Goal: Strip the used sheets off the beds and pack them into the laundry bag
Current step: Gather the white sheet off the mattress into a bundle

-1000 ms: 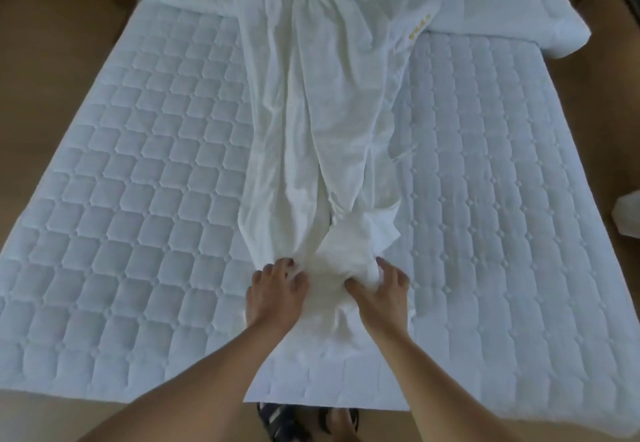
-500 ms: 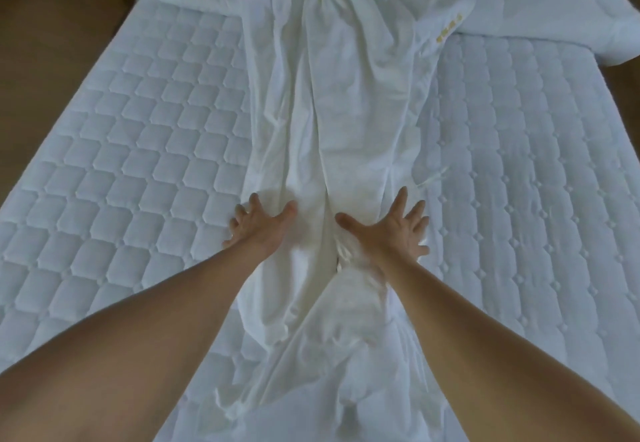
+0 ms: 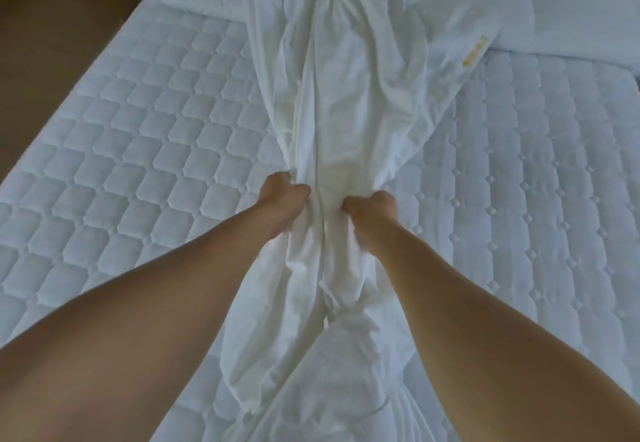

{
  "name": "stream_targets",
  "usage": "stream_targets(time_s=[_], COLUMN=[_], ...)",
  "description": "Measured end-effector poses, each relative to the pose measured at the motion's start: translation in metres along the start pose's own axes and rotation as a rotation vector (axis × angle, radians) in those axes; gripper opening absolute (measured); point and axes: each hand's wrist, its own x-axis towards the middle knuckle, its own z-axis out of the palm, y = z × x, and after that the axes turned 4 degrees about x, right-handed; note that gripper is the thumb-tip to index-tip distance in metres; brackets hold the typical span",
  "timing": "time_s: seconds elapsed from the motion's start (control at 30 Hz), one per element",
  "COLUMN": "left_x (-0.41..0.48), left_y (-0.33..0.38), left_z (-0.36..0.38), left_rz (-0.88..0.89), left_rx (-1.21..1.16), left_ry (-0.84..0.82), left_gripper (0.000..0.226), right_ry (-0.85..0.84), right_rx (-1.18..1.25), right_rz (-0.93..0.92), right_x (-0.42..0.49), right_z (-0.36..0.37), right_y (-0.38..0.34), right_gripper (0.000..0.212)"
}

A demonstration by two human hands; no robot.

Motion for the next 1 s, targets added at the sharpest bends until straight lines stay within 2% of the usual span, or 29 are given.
stream_targets(time_s=[0.03,0.1,0.23,0.37,0.47,0.57,0.63,0.7,0.77,0.8,0.87,0.93,1.0], left_x=[-0.008,-0.025,-0.079,-0.153,-0.209,-0.260,-0.284,-0.298,-0.307,-0.309,-0.307,-0.303,-0.293], left_y=[0.006,0.019,0.050,0.065,0.043,-0.005,-0.049,-0.096,-0.136,-0.150,-0.167,-0.165,-0.159], left_z=[-0.006,-0.022,-0.054,-0.082,-0.089,-0.075,-0.058,-0.041,-0.027,-0.022,-0.015,-0.010,-0.005], left_rz=[0.017,0.047,0.137,0.235,0.233,0.138,0.042,-0.055,-0.135,-0.154,-0.131,-0.084,-0.142], left_rx=[-0.042,-0.124,-0.253,-0.393,-0.429,-0.393,-0.238,-0.049,0.147,0.218,0.342,0.410,0.315], left_ry=[-0.014,-0.009,0.076,0.124,0.142,0.085,0.006,-0.082,-0.141,-0.140,-0.091,-0.005,0.012], left_gripper=[0.020,0.012,0.030,0.036,0.035,0.031,0.023,0.022,0.020,0.018,0.027,0.053,0.084], right_ry=[-0.018,-0.006,0.111,0.179,0.232,0.254,0.298,0.368,0.387,0.392,0.411,0.411,0.331], right_rx=[0.027,0.114,0.256,0.424,0.475,0.431,0.290,-0.047,-0.313,-0.362,-0.301,-0.128,0.027], right_rz=[-0.010,-0.071,-0.251,-0.403,-0.424,-0.343,-0.260,-0.194,-0.053,0.033,0.148,0.175,0.197], right_x=[-0.011,-0.033,-0.089,-0.166,-0.225,-0.270,-0.287,-0.290,-0.289,-0.286,-0.282,-0.271,-0.257], right_z=[-0.002,-0.011,-0.040,-0.068,-0.082,-0.083,-0.083,-0.086,-0.088,-0.089,-0.091,-0.092,-0.091], right_y=[-0.006,-0.019,-0.038,-0.039,-0.011,0.044,0.093,0.149,0.199,0.217,0.231,0.228,0.224], right_gripper=[0.010,0.014,0.020,0.015,0.023,0.016,0.026,0.042,0.056,0.057,0.062,0.093,0.127])
